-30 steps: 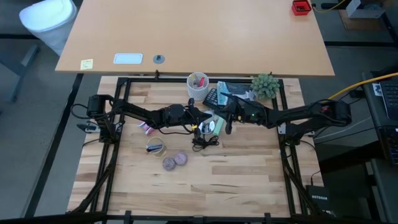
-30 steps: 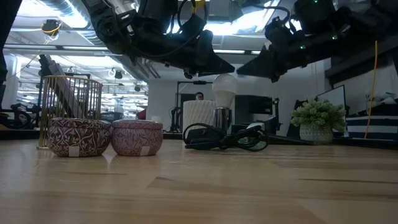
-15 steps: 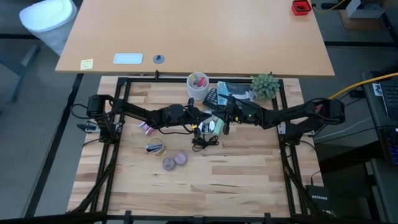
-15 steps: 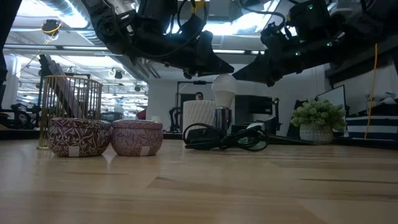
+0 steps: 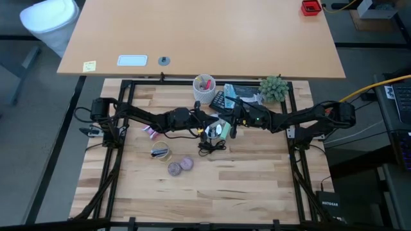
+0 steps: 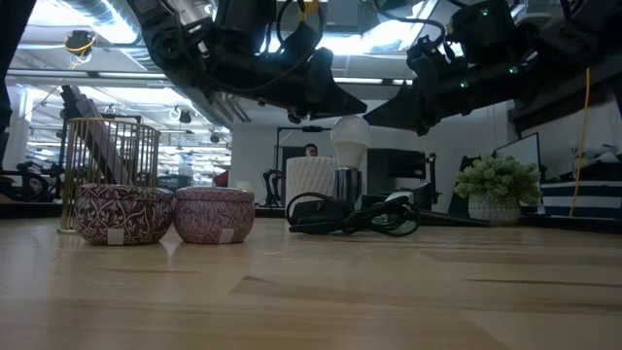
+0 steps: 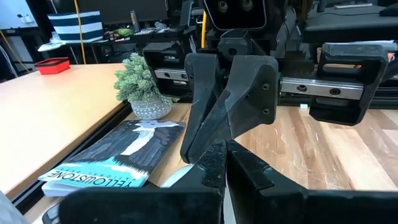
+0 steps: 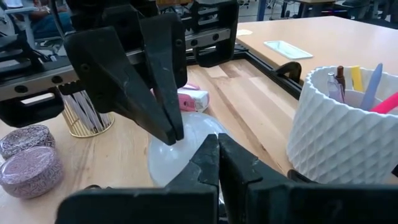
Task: Screw lightbulb
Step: Insert the white lightbulb into the silver lamp
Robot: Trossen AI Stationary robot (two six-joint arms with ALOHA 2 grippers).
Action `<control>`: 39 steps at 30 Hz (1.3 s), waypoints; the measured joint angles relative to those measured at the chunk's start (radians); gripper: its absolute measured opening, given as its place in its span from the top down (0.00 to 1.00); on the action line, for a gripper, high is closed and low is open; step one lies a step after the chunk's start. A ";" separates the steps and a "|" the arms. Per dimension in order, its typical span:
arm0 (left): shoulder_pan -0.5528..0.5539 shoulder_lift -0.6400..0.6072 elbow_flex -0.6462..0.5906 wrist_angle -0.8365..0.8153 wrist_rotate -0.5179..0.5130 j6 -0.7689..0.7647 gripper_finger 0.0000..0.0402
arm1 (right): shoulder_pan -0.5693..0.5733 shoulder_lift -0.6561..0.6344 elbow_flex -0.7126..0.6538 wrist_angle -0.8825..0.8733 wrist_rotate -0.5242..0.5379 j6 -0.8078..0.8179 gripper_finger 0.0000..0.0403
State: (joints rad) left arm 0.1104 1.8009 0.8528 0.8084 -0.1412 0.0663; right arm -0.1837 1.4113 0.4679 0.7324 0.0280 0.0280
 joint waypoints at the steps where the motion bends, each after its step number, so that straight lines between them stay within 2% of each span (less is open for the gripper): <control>1: 0.000 0.001 0.000 0.006 0.001 0.006 0.99 | 0.000 0.000 0.000 0.000 0.000 0.000 0.99; 30: 0.000 -0.007 0.002 0.072 -0.001 0.028 0.99 | 0.001 0.001 0.000 0.001 -0.013 0.001 0.99; 39: -0.027 -0.087 0.004 0.012 -0.001 0.037 0.99 | 0.001 0.001 -0.001 0.001 -0.013 0.000 0.99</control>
State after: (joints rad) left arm 0.0831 1.7137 0.8566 0.8203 -0.1417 0.1036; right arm -0.1825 1.4120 0.4671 0.7330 0.0153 0.0284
